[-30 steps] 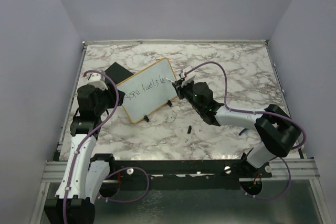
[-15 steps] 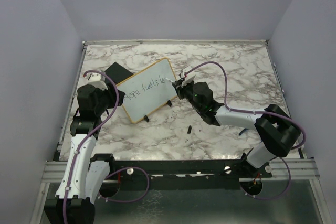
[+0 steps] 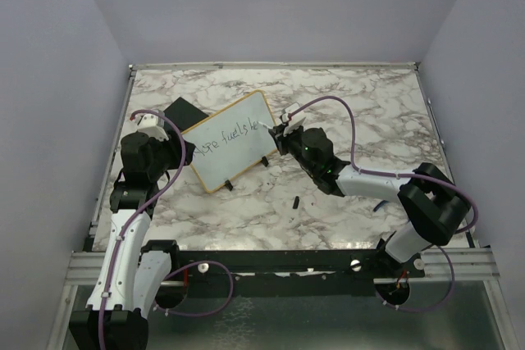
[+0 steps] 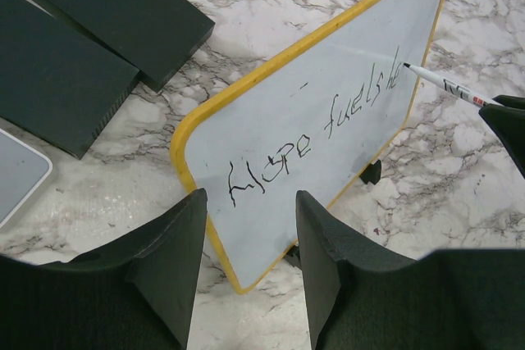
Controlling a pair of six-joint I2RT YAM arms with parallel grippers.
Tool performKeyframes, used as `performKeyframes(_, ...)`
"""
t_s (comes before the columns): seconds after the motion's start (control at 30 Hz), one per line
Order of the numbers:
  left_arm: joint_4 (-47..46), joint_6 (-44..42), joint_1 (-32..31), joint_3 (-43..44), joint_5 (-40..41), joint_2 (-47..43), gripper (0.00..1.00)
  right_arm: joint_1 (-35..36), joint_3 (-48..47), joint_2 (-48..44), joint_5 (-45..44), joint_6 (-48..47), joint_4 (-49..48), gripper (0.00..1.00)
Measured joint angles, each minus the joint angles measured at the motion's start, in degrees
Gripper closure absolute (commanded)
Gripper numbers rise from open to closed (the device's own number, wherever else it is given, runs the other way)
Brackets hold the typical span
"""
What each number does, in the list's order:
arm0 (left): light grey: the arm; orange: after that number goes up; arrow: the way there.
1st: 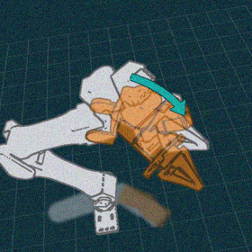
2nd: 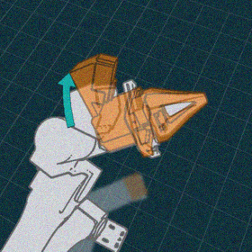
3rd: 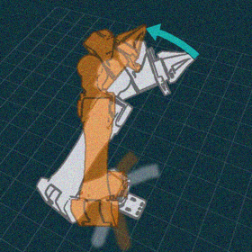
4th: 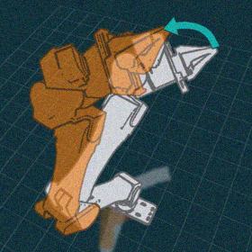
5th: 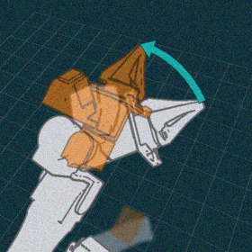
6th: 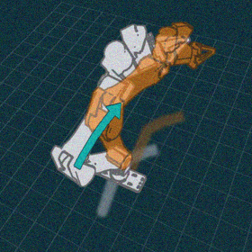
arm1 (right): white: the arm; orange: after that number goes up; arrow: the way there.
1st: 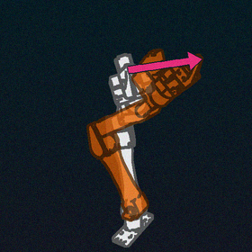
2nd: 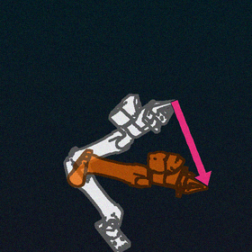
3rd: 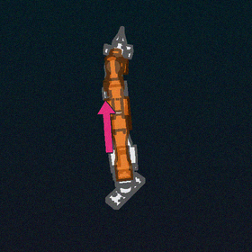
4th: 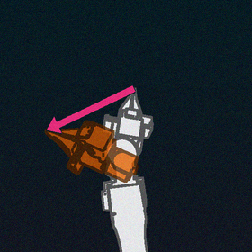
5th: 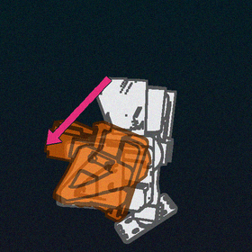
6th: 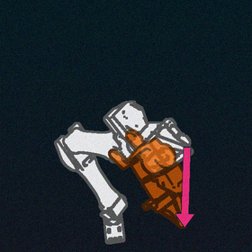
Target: Write a sentence on the whiteboard
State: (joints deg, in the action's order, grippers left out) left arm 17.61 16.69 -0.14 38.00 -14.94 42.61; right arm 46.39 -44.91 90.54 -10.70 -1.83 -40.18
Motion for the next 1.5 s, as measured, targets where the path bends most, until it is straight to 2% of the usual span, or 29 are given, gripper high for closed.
performKeyframes(1.5,0.0,0.0,0.0,0.0,-0.02,-0.02,0.5,0.0,1.7,-0.48,-0.7,-0.87,0.07,1.0)
